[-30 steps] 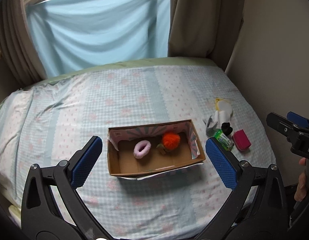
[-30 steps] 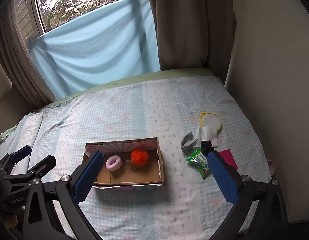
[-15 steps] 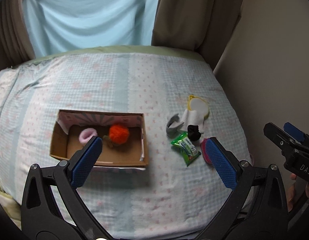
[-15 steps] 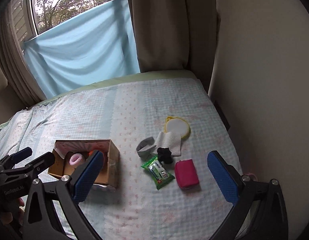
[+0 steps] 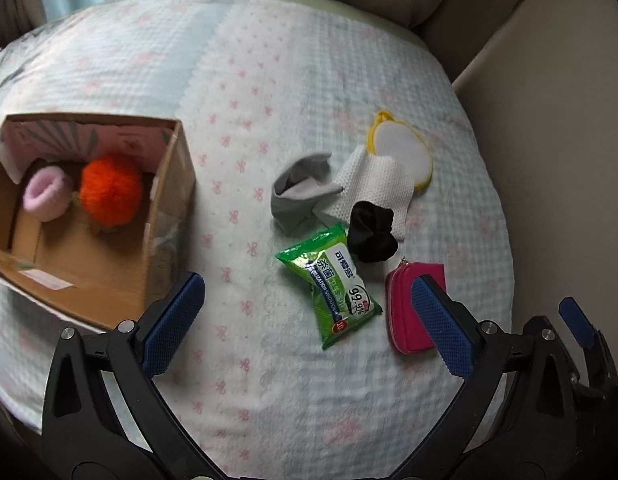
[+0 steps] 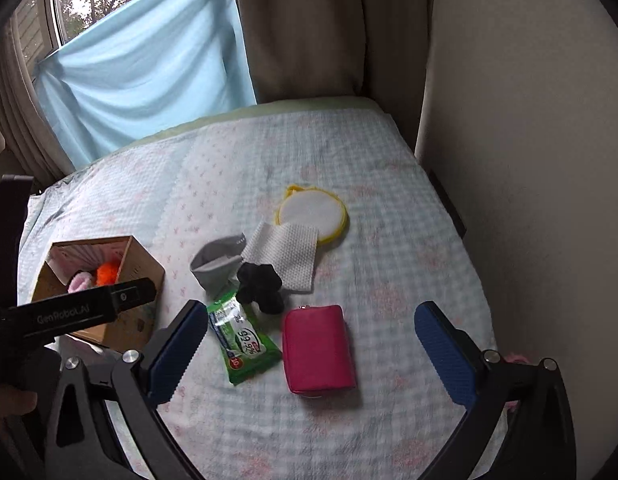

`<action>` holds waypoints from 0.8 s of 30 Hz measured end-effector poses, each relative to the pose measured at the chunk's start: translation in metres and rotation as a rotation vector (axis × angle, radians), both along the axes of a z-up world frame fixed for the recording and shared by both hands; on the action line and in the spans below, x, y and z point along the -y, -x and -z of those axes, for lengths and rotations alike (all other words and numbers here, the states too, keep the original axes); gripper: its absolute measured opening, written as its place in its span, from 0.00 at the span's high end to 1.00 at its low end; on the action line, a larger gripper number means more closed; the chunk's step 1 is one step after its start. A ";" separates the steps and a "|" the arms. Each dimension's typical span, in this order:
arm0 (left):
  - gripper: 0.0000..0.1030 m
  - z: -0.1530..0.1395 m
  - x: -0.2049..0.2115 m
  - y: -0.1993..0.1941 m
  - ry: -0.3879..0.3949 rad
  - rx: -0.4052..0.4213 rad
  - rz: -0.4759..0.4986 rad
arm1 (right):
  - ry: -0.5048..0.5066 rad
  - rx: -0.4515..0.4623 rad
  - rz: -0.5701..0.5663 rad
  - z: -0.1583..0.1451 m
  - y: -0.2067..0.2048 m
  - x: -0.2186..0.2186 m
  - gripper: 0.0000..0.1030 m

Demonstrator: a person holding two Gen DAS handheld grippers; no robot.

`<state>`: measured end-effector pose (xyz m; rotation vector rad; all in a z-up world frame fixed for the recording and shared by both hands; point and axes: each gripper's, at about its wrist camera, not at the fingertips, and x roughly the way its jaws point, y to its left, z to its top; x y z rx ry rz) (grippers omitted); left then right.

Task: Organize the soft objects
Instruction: 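Grasp the green wipes pack with the left tool while the right tool grasps the pink pouch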

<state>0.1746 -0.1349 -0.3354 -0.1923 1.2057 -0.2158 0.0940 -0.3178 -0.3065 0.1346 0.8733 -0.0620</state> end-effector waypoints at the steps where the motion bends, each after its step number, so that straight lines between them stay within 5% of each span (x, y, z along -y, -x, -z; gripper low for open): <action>1: 0.00 0.013 0.006 -0.004 0.002 -0.018 0.007 | -0.001 -0.009 -0.007 0.011 -0.002 0.001 0.00; 10: 0.06 0.098 0.041 -0.025 -0.018 -0.098 0.018 | 0.029 -0.037 -0.076 0.098 -0.017 -0.004 0.05; 17: 0.17 0.123 0.051 -0.033 -0.043 -0.119 0.023 | 0.047 -0.089 -0.106 0.138 -0.029 -0.001 0.15; 24: 0.52 0.120 0.066 -0.030 -0.070 -0.104 0.065 | 0.003 -0.115 -0.148 0.147 -0.032 0.004 0.37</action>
